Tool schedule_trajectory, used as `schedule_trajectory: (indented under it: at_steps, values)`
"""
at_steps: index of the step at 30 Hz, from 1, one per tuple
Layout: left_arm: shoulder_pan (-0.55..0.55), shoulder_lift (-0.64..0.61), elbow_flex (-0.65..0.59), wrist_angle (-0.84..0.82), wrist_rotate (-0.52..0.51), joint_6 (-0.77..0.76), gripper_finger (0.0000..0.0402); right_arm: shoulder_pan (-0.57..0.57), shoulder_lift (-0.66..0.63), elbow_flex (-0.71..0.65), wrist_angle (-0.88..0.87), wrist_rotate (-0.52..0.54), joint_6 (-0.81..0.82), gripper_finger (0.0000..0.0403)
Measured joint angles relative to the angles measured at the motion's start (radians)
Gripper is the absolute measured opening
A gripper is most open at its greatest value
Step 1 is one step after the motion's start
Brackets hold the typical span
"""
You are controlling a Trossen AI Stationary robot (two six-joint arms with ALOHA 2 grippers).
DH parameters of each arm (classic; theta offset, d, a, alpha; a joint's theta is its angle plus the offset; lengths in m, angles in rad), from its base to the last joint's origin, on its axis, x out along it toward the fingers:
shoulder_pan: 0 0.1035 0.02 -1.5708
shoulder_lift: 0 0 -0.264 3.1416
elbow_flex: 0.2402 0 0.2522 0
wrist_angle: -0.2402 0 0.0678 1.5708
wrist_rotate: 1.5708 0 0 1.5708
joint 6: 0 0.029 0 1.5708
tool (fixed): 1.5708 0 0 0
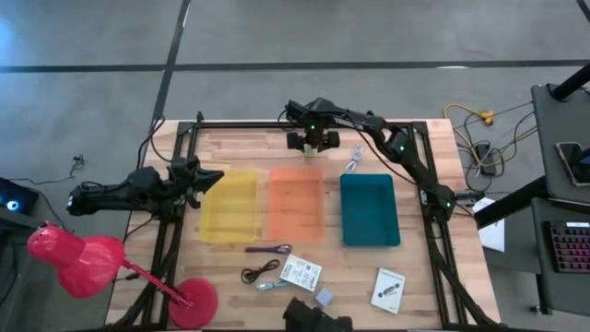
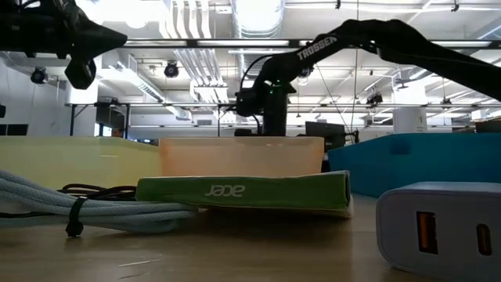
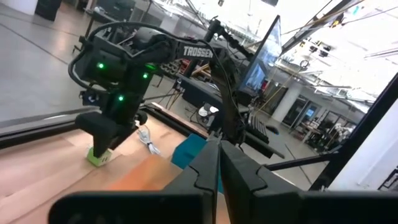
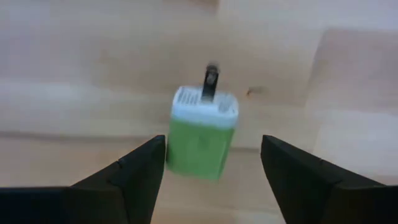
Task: Pick and place items into bin
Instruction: Put the green charger adapter into the orange bin
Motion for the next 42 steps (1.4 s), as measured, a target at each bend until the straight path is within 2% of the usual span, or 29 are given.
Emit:
schedule_trajectory:
  at_steps: [9, 12, 16, 20, 26, 32, 35, 42]
  values:
    - [0.0, 0.0, -0.004, 0.0, 0.0, 0.0, 0.0, -0.047, 0.0, -0.004, 0.002, -0.034, 0.041, 0.0205]
    - [0.0, 0.0, -0.004, 0.0, 0.0, 0.0, 0.0, -0.052, 0.004, -0.01, 0.001, -0.041, 0.042, 0.0198]
    - [0.0, 0.0, -0.004, 0.0, 0.001, -0.001, 0.0, -0.056, 0.034, -0.014, 0.009, -0.132, 0.049, 0.0196]
    - [0.0, -0.002, -0.004, 0.001, 0.002, -0.001, 0.0, -0.06, 0.031, -0.01, 0.017, -0.131, 0.042, 0.019]
    - [0.0, -0.001, -0.005, 0.002, 0.001, -0.001, 0.0, -0.062, 0.031, -0.01, 0.003, -0.122, -0.008, 0.0133]
    - [0.0, 0.0, -0.007, 0.001, 0.001, -0.001, 0.0, -0.056, 0.025, -0.008, -0.023, -0.14, -0.086, 0.0133]
    - [0.0, 0.0, -0.007, 0.001, 0.001, 0.0, 0.0, -0.027, -0.009, 0.02, -0.056, -0.15, -0.153, 0.0133]
    - [0.0, 0.0, -0.011, -0.011, 0.0, 0.0, 0.0, 0.134, -0.222, 0.051, -0.083, -0.16, -0.259, 0.0138]
